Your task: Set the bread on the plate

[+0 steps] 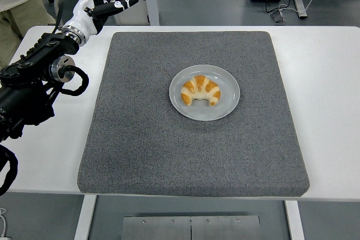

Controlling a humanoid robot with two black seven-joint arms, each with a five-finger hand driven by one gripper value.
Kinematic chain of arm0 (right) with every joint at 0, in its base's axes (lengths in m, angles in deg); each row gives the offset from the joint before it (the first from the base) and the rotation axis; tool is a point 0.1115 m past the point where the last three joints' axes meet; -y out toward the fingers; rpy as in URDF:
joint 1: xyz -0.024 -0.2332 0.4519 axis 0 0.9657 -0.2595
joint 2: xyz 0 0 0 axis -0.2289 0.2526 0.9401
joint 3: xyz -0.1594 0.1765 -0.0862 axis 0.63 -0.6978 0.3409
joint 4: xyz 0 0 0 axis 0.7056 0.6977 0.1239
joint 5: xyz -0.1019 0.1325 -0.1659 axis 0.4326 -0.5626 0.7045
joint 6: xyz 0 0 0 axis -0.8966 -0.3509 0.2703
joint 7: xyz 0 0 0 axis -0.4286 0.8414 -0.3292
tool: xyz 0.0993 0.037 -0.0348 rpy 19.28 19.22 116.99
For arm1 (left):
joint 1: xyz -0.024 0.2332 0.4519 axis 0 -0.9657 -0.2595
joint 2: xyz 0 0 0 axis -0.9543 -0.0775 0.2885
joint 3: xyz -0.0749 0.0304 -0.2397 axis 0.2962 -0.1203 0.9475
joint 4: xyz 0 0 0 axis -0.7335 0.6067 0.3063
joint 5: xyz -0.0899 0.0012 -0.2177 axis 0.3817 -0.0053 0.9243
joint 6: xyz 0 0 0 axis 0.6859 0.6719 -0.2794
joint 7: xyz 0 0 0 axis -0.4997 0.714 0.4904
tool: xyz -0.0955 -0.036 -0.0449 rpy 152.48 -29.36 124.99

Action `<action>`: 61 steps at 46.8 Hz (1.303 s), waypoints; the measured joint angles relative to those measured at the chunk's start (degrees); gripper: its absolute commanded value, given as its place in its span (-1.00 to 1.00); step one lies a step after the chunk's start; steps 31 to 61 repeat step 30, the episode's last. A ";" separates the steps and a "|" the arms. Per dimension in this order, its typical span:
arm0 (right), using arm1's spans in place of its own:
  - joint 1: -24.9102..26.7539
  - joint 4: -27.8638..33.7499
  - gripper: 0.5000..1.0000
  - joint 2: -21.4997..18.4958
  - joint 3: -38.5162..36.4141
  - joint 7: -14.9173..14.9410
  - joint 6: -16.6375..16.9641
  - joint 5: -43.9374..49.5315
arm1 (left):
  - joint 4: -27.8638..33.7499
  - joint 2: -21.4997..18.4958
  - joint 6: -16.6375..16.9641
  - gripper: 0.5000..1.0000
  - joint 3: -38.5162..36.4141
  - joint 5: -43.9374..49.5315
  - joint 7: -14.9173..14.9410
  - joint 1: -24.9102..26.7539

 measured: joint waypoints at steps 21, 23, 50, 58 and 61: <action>0.02 -0.37 1.00 0.00 0.19 0.00 0.18 0.01 | -3.77 2.92 -0.02 0.88 1.41 6.63 0.09 -2.36; 0.03 -0.39 1.00 0.00 0.18 0.00 0.20 0.01 | -3.84 3.09 -0.07 0.88 1.60 6.66 0.09 -2.36; 0.03 -0.36 1.00 0.00 0.23 0.00 0.21 0.01 | -3.87 3.49 -0.09 0.88 2.57 6.60 0.09 -2.43; 0.03 -0.36 1.00 0.00 0.23 0.00 0.21 0.01 | -3.87 3.49 -0.09 0.88 2.57 6.60 0.09 -2.43; 0.03 -0.36 1.00 0.00 0.23 0.00 0.21 0.01 | -3.87 3.49 -0.09 0.88 2.57 6.60 0.09 -2.43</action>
